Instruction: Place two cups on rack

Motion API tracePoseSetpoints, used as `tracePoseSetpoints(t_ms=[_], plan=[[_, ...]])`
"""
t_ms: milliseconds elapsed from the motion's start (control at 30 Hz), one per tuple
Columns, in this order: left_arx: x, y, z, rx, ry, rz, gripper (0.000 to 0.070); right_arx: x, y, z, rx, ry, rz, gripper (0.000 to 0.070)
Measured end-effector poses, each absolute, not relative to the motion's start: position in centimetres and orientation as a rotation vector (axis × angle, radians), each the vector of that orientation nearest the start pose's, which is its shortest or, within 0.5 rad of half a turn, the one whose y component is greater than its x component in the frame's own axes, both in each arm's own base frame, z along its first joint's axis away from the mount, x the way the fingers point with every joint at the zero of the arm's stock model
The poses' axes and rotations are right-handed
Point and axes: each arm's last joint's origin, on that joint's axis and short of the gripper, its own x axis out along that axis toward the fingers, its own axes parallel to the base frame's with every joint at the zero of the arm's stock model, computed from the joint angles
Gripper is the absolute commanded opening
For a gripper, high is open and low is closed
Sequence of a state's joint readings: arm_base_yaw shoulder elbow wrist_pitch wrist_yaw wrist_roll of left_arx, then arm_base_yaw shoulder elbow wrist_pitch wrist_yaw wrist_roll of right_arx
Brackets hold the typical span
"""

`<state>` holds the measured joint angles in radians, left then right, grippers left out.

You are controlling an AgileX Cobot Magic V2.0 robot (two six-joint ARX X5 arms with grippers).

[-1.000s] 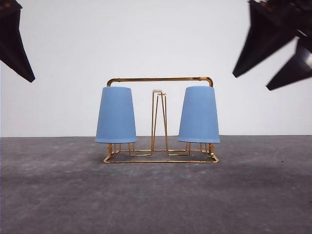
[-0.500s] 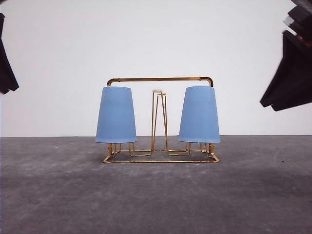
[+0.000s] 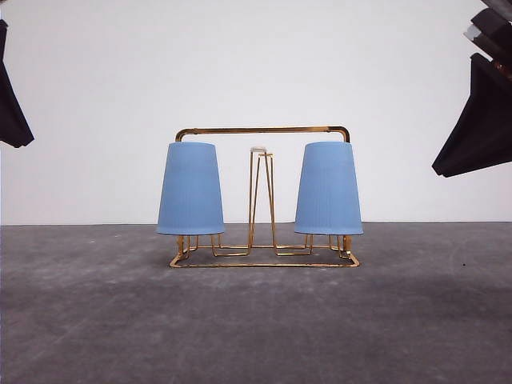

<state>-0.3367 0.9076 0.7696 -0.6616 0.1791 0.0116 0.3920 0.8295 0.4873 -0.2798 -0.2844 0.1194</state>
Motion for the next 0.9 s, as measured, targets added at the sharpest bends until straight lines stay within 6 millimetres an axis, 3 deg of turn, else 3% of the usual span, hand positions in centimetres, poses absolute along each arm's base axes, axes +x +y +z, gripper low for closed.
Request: tracePoseSetpoints(t_ms=[200, 533, 667, 900], plan=[[15.2, -5.4, 27.0, 0.065, 0.662, -0.482, 0.0, 15.4, 7.3, 21.7, 0.077, 0.67, 0.615, 0.0041], [10.3, -1.8, 19.4, 0.032, 0.292, -0.226, 0.0, 15.4, 7.3, 21.7, 0.077, 0.67, 0.615, 0.0041], [9.4, -1.0, 17.6, 0.028, 0.223, -0.097, 0.0, 15.4, 7.3, 21.7, 0.077, 0.67, 0.615, 0.0041], [9.3, -0.7, 15.6, 0.019, 0.184, -0.061, 0.0, 15.4, 7.3, 21.7, 0.077, 0.67, 0.615, 0.0041]])
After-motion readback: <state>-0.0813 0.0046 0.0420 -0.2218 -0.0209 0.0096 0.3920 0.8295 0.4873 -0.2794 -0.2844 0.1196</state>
